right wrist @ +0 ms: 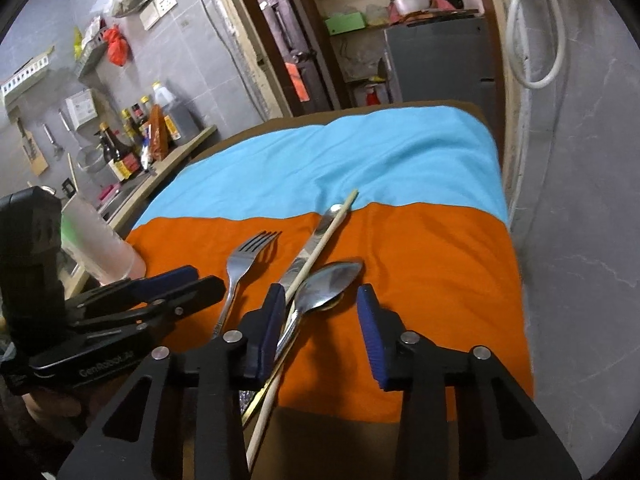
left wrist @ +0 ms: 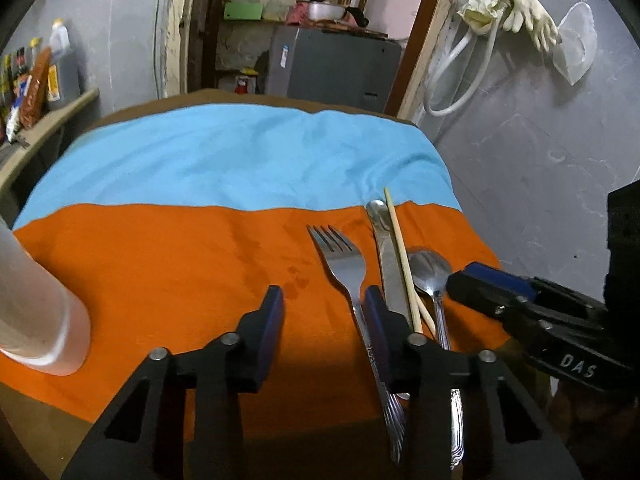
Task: Organize utensils
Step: 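Close the left tool on the steel fork while the right tool closes on the knife, then lift and carry the fork in left tool to caddy while right carries knife to cup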
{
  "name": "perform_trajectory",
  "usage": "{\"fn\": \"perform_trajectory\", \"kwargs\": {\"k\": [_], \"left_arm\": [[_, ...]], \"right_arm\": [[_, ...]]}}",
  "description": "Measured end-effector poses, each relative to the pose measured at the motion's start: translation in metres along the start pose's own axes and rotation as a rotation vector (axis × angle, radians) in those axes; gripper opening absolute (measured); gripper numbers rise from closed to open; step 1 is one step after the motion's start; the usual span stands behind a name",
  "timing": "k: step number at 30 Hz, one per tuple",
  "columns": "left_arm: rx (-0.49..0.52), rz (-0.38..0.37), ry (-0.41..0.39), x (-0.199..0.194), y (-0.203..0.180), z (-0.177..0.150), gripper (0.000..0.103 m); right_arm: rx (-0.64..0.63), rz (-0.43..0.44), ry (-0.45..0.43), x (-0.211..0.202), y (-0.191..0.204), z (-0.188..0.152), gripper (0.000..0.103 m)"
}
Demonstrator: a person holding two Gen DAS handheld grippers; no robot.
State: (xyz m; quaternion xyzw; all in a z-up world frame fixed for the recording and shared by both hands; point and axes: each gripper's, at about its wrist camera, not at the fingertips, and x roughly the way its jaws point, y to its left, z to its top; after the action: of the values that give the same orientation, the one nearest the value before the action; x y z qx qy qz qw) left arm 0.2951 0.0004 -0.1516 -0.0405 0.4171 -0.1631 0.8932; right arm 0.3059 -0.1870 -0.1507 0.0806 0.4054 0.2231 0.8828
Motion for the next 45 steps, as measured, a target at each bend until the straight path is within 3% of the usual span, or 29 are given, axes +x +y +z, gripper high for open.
{"fn": "perform_trajectory", "kwargs": {"k": [8, 10, 13, 18, 30, 33, 45], "left_arm": [[-0.064, -0.084, 0.043, 0.010, 0.009, 0.006, 0.027], [-0.080, -0.106, 0.054, 0.014, 0.010, 0.009, 0.025], [-0.082, -0.127, 0.070, 0.017, 0.009, 0.014, 0.017], [-0.044, -0.134, 0.082, 0.018, -0.001, 0.015, 0.002], [-0.080, -0.075, 0.077, -0.001, 0.010, -0.003, 0.000], [-0.084, -0.074, 0.079, -0.001, 0.009, -0.003, 0.000], [-0.054, -0.035, 0.153, 0.008, 0.006, 0.006, 0.001]], "right_arm": [[0.008, 0.015, 0.068, 0.013, -0.003, -0.001, 0.028], [0.007, 0.023, 0.066, 0.012, -0.004, -0.001, 0.022], [0.003, 0.031, 0.057, 0.009, -0.003, -0.002, 0.011], [0.002, 0.042, 0.051, 0.005, -0.001, -0.006, 0.007], [0.028, -0.032, 0.025, -0.013, -0.011, -0.012, 0.006], [0.052, -0.016, 0.031, -0.013, -0.016, -0.011, 0.006], [0.098, -0.065, 0.137, 0.011, -0.017, 0.002, 0.006]]}}
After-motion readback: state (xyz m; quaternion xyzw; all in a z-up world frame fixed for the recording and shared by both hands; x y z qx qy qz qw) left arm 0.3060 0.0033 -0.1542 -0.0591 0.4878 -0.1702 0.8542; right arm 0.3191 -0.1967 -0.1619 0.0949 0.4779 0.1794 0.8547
